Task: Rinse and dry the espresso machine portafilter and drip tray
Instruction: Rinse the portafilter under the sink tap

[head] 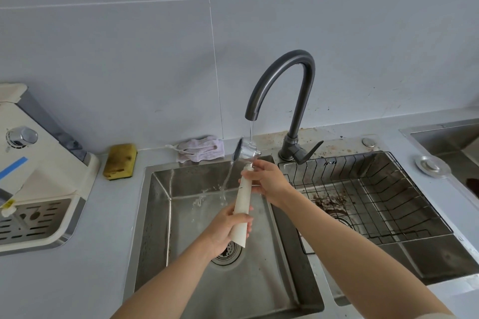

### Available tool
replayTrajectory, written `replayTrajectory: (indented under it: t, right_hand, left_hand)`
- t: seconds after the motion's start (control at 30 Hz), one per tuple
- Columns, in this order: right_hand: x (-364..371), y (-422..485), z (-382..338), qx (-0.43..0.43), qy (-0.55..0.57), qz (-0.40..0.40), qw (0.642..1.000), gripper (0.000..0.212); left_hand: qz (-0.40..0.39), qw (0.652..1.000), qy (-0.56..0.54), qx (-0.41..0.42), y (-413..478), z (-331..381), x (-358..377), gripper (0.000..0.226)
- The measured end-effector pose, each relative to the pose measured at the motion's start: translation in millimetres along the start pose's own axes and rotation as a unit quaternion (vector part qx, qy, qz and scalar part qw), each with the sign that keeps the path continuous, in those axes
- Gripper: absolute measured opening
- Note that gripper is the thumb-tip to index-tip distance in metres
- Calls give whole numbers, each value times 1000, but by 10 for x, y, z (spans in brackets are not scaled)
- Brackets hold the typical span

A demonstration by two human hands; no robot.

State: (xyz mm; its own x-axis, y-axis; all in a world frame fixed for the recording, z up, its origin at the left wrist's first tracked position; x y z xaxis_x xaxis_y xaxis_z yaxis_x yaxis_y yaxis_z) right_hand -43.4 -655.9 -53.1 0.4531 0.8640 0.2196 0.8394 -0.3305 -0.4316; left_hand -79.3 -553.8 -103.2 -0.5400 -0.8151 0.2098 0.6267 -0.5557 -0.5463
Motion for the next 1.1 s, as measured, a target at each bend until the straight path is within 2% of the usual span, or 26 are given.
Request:
replayTrajectory:
  t: [0.1, 0.23, 0.3, 0.47, 0.6, 0.73, 0.9, 0.97, 1.1]
  right_hand:
    - [-93, 43, 6, -22, -50, 50, 997, 48]
    - [-143, 63, -21, -48, -90, 86, 991, 49]
    - [-166, 78, -39, -57, -105, 109, 987, 51]
    - [-181, 105, -55, -49, -80, 122, 988, 59]
    - [-183, 126, -55, -30, -43, 116, 992, 64]
    - [-135, 148, 12, 0, 20, 91, 996, 50]
    - [11, 124, 54, 38, 61, 12, 997, 11]
    - [41, 104, -11, 32, 74, -12, 997, 9]
    - [77, 126, -106, 28, 68, -37, 997, 17]
  left_hand:
    - [30, 999, 27, 14, 21, -3, -52, 43]
    - [65, 995, 75, 21, 59, 14, -95, 30]
    - [85, 992, 94, 19, 84, 38, -114, 32]
    - [87, 987, 130, 23, 72, 142, -32, 42]
    - [86, 986, 125, 65, 87, 239, 26, 31]
    - [87, 988, 96, 80, 106, 312, 13, 30]
    - [67, 991, 91, 72, 146, 335, 38, 25]
    - [60, 991, 90, 75, 163, 357, 44, 23]
    - [54, 994, 70, 71, 209, 411, 31, 20]
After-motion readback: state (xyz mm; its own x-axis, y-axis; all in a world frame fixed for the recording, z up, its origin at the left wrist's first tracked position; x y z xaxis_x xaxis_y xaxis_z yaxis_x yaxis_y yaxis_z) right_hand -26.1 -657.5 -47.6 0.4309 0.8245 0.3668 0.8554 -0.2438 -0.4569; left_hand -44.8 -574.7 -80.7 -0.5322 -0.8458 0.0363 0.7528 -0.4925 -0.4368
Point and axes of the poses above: each hand's wrist, its own y-axis towards the middle knuckle, its own x-axis out of the palm, z = x × y, the point moved 10 cm from there along y, towards the middle knuckle, and after that the axes turned 8 degrees about z, right-handed, at the moved point
